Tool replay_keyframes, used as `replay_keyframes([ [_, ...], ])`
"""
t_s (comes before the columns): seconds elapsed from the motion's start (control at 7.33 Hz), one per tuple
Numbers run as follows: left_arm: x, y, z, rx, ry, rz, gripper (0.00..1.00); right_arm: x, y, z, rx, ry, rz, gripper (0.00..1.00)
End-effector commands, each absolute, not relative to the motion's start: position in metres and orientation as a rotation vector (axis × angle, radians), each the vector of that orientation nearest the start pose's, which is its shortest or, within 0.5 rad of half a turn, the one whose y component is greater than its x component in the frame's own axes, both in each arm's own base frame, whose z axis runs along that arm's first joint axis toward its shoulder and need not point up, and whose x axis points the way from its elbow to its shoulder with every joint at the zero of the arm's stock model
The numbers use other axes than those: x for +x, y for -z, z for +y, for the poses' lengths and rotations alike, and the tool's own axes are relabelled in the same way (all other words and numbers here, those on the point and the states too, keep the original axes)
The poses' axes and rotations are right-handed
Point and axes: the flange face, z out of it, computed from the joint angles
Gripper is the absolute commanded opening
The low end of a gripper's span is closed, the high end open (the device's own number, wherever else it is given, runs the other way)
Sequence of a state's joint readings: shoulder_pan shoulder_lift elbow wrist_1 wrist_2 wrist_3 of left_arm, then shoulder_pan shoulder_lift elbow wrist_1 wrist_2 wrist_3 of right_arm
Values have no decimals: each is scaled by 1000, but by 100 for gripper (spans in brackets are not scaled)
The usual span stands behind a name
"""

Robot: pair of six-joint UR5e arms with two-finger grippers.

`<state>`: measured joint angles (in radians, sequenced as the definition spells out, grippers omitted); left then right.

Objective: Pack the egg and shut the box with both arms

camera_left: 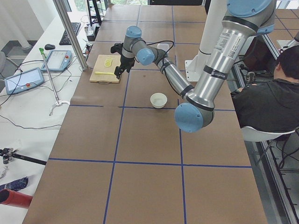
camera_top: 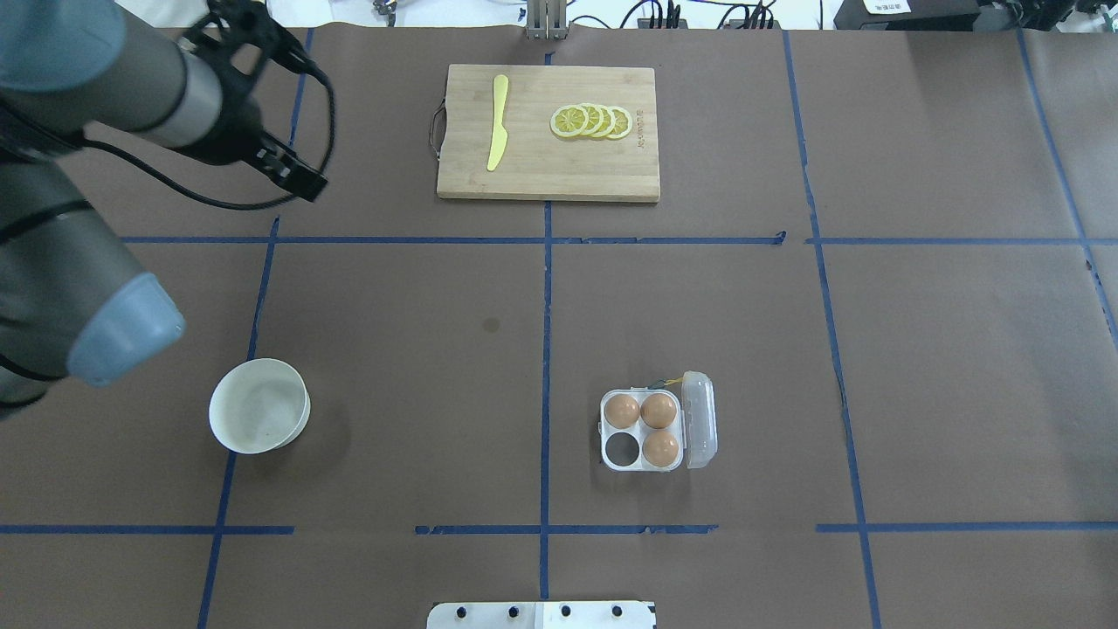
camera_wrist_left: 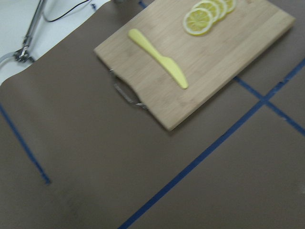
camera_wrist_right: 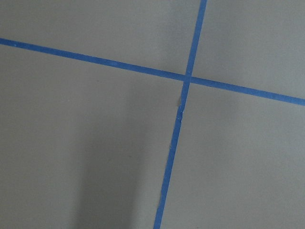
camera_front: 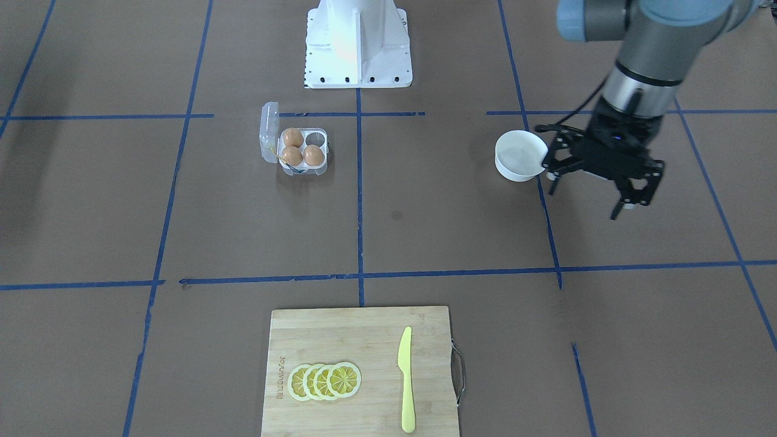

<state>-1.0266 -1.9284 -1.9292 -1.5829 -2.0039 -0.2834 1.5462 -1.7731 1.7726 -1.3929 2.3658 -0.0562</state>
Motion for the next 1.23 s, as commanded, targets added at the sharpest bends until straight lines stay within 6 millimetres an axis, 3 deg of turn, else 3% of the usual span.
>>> replay_keyframes([
  [0.0,112,-399,-562,354,-245,655,100,52,-628,-419,184,149,-793,100],
  [0.14,76,-443,-555,364,-383,592,100,52,-627,-419,187,150,-793,100],
  [0.27,3,-515,-559,293,-349,556,100,52,-625,-419,189,150,-795,100],
  [0.41,-49,-564,-547,239,-284,550,100,52,-623,-420,194,152,-794,100],
  [0.55,-63,-594,-520,194,-240,636,100,51,-613,-425,217,164,-792,100],
  [0.68,-83,-622,-480,168,-193,717,100,51,-598,-427,244,174,-786,100],
  [0.95,-80,-630,-468,101,-167,781,100,39,-584,-425,238,185,-892,100],
  [1.09,-81,-632,-466,83,-158,784,100,21,-572,-422,188,165,-1053,100],
])
